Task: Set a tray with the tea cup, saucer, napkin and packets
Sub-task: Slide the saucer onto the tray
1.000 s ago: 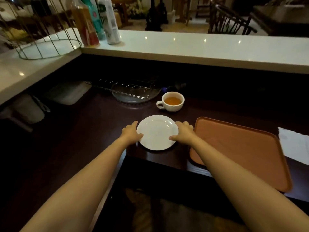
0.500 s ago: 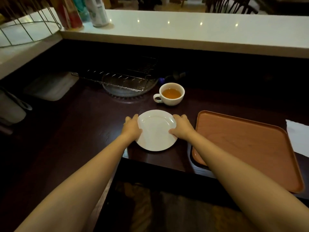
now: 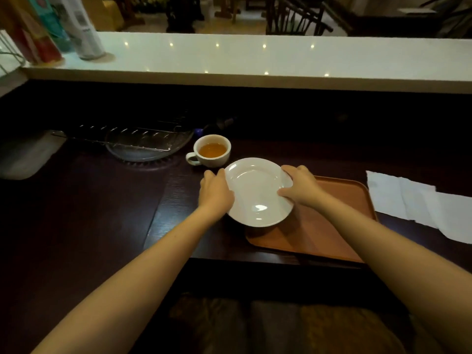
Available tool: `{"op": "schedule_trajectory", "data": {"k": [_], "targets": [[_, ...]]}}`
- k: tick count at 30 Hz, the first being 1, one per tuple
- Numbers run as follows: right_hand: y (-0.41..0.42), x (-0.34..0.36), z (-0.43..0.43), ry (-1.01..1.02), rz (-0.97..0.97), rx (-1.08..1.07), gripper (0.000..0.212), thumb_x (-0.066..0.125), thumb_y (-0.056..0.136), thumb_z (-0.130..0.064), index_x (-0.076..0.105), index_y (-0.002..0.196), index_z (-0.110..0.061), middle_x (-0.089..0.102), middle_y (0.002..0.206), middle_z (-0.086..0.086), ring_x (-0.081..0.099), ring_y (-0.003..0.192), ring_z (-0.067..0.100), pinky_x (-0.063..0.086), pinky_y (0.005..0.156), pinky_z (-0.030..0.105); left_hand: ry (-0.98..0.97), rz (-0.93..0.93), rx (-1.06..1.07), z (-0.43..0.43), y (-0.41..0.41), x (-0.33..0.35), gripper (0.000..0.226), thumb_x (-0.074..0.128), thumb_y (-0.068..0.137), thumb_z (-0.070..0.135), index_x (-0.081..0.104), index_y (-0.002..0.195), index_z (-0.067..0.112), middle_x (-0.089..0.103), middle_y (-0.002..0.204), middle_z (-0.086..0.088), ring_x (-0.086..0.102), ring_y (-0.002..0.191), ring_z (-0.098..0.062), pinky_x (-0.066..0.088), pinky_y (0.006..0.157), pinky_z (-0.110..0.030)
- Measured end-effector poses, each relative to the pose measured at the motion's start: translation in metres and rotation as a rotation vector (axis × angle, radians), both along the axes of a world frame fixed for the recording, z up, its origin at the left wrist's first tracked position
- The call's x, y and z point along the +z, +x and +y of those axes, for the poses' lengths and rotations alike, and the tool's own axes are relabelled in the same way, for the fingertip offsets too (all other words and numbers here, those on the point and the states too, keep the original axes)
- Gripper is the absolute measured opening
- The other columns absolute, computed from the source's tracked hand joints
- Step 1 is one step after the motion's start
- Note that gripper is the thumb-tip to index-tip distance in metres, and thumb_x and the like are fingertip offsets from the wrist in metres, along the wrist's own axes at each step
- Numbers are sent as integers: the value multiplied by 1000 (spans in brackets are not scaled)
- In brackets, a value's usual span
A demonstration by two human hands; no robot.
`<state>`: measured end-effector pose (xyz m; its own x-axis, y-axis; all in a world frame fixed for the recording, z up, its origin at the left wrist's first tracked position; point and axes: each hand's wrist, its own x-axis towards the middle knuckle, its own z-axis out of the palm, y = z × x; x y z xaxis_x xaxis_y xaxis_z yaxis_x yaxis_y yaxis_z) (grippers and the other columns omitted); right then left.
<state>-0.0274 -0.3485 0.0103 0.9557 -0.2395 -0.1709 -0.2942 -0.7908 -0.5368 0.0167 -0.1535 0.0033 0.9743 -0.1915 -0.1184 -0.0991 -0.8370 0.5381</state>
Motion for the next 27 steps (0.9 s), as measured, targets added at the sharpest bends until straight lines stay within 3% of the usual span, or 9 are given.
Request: {"op": "schedule_trajectory", "data": {"k": [6, 11, 15, 23, 27], "targets": [[-36, -18, -47, -9, 62, -76, 51, 66, 76, -14, 50, 125, -10, 48, 129, 15, 51, 110, 31, 44, 86, 35, 46, 65, -91, -55, -26, -18, 36, 53, 84, 13, 44, 118, 11, 35, 129, -17, 34, 119, -35, 39, 90, -39], [-50, -40, -66, 11, 122, -102, 63, 65, 79, -18, 39, 137, -17, 40, 142, 13, 33, 133, 30, 36, 104, 43, 88, 87, -125, -74, -34, -32, 41, 53, 85, 14, 42, 124, 11, 34, 131, -16, 36, 119, -33, 40, 95, -40], [-45, -48, -70, -7, 158, -129, 64, 63, 82, -19, 34, 139, -18, 27, 149, 14, 40, 129, 33, 40, 101, 40, 122, 67, -141, -84, -33, -38, 45, 55, 86, 15, 38, 127, 9, 33, 132, -16, 37, 119, -32, 41, 95, -39], [-35, -51, -73, -178, 155, -113, 65, 64, 80, -29, 35, 137, -15, 38, 139, 13, 31, 129, 32, 35, 103, 43, 214, -19, -229, -77, -26, -41, 44, 57, 86, 23, 43, 123, 4, 46, 125, -17, 45, 113, -31, 44, 88, -36], [-19, -44, -58, -154, -6, -124, 67, 63, 82, -30, 31, 138, -12, 34, 143, 12, 28, 132, 30, 34, 105, 42, 88, -108, -129, -45, -5, -26, 65, 64, 79, 31, 34, 131, 5, 44, 129, -20, 41, 119, -37, 41, 93, -43]]}}
